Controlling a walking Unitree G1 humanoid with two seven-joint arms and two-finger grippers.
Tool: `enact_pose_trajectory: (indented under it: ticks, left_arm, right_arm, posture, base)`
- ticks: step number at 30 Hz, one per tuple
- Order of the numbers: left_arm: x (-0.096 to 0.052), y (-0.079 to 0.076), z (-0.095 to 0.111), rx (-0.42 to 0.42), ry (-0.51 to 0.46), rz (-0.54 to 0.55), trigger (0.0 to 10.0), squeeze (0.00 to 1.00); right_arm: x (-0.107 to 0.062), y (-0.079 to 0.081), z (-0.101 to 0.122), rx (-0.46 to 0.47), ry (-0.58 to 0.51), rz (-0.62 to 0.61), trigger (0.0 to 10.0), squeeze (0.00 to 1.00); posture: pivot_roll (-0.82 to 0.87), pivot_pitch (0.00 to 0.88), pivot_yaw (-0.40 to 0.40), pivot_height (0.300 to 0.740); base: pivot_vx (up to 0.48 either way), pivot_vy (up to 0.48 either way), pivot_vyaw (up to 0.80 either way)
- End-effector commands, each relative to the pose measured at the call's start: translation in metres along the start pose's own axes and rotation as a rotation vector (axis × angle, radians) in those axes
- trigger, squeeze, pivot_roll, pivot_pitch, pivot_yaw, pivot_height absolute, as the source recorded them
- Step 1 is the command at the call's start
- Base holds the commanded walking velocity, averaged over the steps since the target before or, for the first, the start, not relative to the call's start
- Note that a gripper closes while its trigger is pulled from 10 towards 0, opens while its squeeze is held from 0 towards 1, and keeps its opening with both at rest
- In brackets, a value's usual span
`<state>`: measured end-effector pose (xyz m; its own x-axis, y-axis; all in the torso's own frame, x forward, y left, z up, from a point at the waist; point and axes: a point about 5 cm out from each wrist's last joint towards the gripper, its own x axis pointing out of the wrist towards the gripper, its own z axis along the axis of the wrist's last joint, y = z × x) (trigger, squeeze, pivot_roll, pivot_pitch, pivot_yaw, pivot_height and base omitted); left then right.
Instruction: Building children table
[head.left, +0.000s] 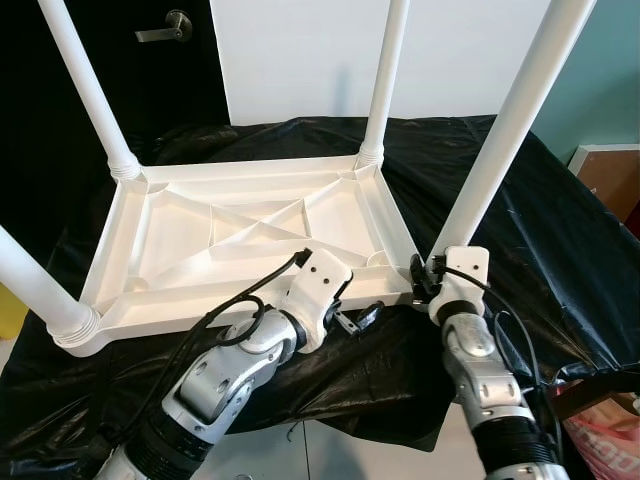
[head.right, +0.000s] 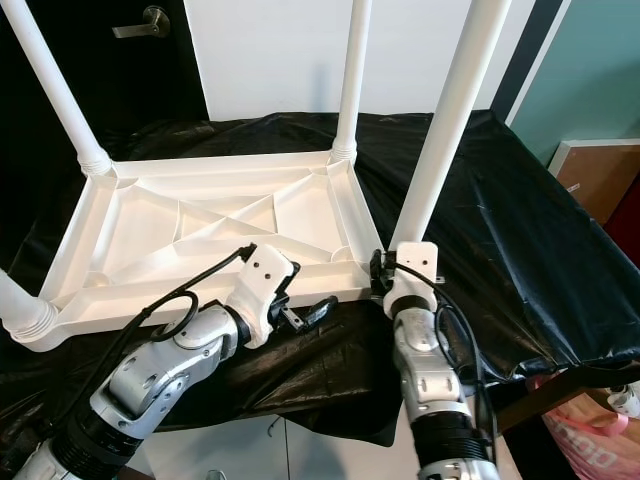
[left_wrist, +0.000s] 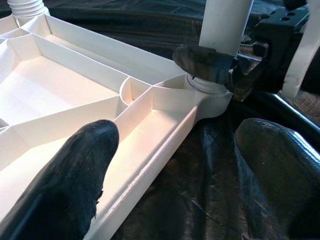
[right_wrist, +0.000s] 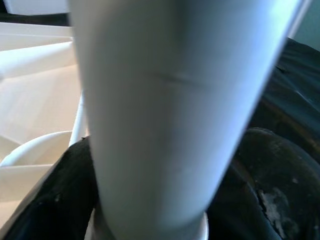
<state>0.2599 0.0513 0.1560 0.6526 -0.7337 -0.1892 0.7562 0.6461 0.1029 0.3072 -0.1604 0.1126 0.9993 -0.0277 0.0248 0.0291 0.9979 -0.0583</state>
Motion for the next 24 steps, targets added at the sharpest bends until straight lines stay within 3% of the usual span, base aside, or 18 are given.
enact_pose_trajectory:
  ticks: [1,6,7,10,15,24]
  left_arm:
    - [-0.001,-0.008,-0.001,0.009,0.013,-0.112,10.0,0.00]
    - [-0.001,-0.008,-0.001,0.009,0.014,-0.114,10.0,0.00]
    - [-0.001,-0.008,-0.001,0.010,0.013,-0.116,10.0,0.00]
    - [-0.001,-0.008,0.000,0.010,0.013,-0.117,10.0,0.00]
    - [-0.001,-0.008,0.000,0.010,0.014,-0.124,10.0,0.00]
    - [-0.001,-0.010,0.001,0.011,0.009,-0.129,10.0,0.00]
  right_arm:
    - [0.000,-0.003,0.003,0.010,-0.019,0.066,10.0,1.00]
    - [0.001,-0.008,0.006,0.004,-0.033,0.178,10.0,1.00]
    - [0.002,-0.008,0.008,-0.002,-0.036,0.223,10.0,0.02]
    - [0.002,-0.009,0.008,-0.006,-0.038,0.250,10.0,0.00]
    - [0.008,-0.012,0.013,-0.062,-0.040,0.454,10.0,0.00]
    - [0.016,-0.017,0.012,-0.100,-0.016,0.594,10.0,0.00]
  posture:
    - [0.03,0.029,-0.071,0.740]
    - [0.02,0.032,-0.066,0.740]
    - [0.02,0.033,-0.065,0.740]
    - [0.02,0.035,-0.064,0.740]
    - [0.01,0.038,-0.056,0.740]
    - [0.01,0.042,-0.060,0.740]
  base:
    - [0.000,0.000,0.00]
    - [0.000,0.000,0.00]
    - [0.000,0.000,0.00]
    - [0.000,0.000,0.00]
    - [0.000,0.000,0.00]
    - [0.000,0.000,0.00]
